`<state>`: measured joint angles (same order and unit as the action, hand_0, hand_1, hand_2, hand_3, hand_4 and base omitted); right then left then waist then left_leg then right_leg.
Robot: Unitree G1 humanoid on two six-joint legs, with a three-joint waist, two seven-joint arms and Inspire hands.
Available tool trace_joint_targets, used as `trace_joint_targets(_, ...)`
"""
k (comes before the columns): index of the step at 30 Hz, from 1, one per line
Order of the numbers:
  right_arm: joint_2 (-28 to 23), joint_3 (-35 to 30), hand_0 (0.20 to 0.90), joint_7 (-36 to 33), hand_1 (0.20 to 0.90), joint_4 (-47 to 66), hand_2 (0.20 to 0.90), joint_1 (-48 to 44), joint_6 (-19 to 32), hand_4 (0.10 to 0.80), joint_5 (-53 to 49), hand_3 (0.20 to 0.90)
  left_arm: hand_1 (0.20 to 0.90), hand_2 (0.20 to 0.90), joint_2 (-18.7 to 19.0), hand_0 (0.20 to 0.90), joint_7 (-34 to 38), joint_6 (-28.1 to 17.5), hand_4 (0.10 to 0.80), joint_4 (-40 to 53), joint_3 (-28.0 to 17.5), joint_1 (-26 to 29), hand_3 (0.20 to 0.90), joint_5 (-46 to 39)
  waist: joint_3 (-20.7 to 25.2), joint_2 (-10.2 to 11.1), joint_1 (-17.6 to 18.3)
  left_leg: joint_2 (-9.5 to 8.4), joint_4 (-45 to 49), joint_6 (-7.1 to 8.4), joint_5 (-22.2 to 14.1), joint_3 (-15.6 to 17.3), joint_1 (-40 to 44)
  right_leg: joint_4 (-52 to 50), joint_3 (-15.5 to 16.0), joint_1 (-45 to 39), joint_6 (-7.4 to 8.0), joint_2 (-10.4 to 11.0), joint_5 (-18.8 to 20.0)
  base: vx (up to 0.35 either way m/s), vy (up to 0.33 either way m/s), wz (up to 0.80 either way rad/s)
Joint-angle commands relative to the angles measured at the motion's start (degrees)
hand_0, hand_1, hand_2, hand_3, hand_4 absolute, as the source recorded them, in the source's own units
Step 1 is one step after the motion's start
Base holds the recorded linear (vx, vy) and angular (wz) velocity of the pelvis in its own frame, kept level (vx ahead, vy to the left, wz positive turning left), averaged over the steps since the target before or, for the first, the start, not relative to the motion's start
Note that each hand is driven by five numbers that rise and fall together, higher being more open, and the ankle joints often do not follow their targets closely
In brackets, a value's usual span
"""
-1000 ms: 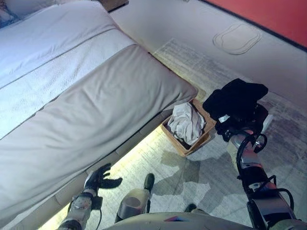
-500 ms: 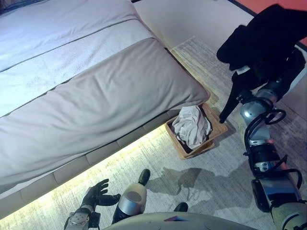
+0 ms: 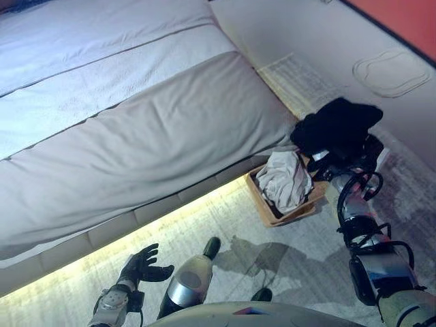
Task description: Pick up the clothes from the bed and place them into the basket
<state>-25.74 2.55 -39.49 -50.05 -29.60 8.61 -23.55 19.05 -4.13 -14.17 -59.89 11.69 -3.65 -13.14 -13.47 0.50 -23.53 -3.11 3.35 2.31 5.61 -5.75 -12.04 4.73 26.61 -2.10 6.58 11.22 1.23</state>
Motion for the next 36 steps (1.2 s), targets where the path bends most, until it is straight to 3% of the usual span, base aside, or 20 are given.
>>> trace_joint_targets(1,-7.0,3.06,0.3,-0.6,0.3,7.51,0.3,-6.77,9.1,0.1,2.19,0.2,0.9,0.9,2.23,0.9,0.13,-5.66,0.8,-0.16,2.59,1.53,0.9,-2.98,-1.46,-2.56,-1.29,0.46,0.12,0.51,0.0,-2.73,-4.01,-7.22,1.15,-1.26,-1.15,0.15,-3.21,-0.146,0.012,0.15)
trace_joint_targets(10,-5.45,3.77,0.3,0.5,0.3,7.07,0.3,-4.25,6.26,0.1,1.82,0.2,0.9,0.9,2.54,0.9,-2.11,-7.56,0.8,0.15,1.21,-0.12,0.9,-3.76,-2.99,-3.2,-1.87,-0.12,2.96,0.79,-0.54,-3.54,-6.37,-7.64,1.58,-1.22,-1.67,0.34,-3.85,-0.006,0.041,0.08)
trace_joint_targets(13,-4.73,3.52,0.3,1.9,0.3,1.75,0.3,-3.72,5.07,0.1,-1.99,0.2,0.9,0.9,2.28,0.9,-3.25,-8.08,0.8,0.42,1.84,0.96,0.9,-4.9,-3.77,-3.33,-1.73,-0.39,4.29,1.21,-2.45,-3.85,-7.36,-8.38,0.55,-0.35,-1.71,0.33,-5.5,0.012,-0.01,0.03)
trace_joint_targets(18,-5.8,1.6,0.3,5.64,0.3,-8.31,0.3,-7.29,3.97,0.1,-8.55,0.2,0.9,0.9,2.3,0.9,-3.45,-8.69,0.8,2.08,3.74,3.28,0.9,-6.84,-6.25,-4.83,-2.16,-1.19,5.82,1.12,-2.19,-3.49,-11.0,-9.69,0.8,2.81,-1.67,0.69,-5.56,-0.127,-0.048,0.01)
trace_joint_targets(23,-9.63,4.0,0.3,4.85,0.3,-12.79,0.3,-15.31,0.29,0.1,-8.49,0.2,0.9,0.9,2.76,0.9,-1.11,-8.45,0.8,5.9,5.27,5.01,0.9,-9.15,-11.06,-7.66,-1.67,-2.88,9.0,0.04,-1.18,-2.71,-16.87,-15.76,0.99,11.37,-1.49,2.34,-5.76,-0.206,0.018,-0.03)
trace_joint_targets(30,-10.85,5.13,0.3,4.33,0.3,-12.12,0.3,-19.48,-0.76,0.1,-7.62,0.2,0.9,0.9,2.81,0.9,-0.12,-8.7,0.8,8.76,5.58,4.11,0.9,-10.69,-15.43,-9.23,-0.2,-3.26,12.1,-0.87,-1.5,-1.04,-20.28,-21.08,-0.05,18.22,-1.7,3.31,-6.02,-0.106,0.051,-0.03)
trace_joint_targets(36,-12.09,6.27,0.3,5.35,0.3,-11.11,0.3,-22.63,-2.14,0.1,-5.44,0.2,0.9,0.9,2.6,0.9,-0.72,-9.22,0.8,10.73,7.3,2.45,0.9,-12.28,-16.32,-10.33,0.52,-3.65,12.08,-1.41,-1.31,-0.37,-21.75,-22.69,-0.94,22.18,-1.28,3.91,-5.49,-0.04,0.072,-0.01)
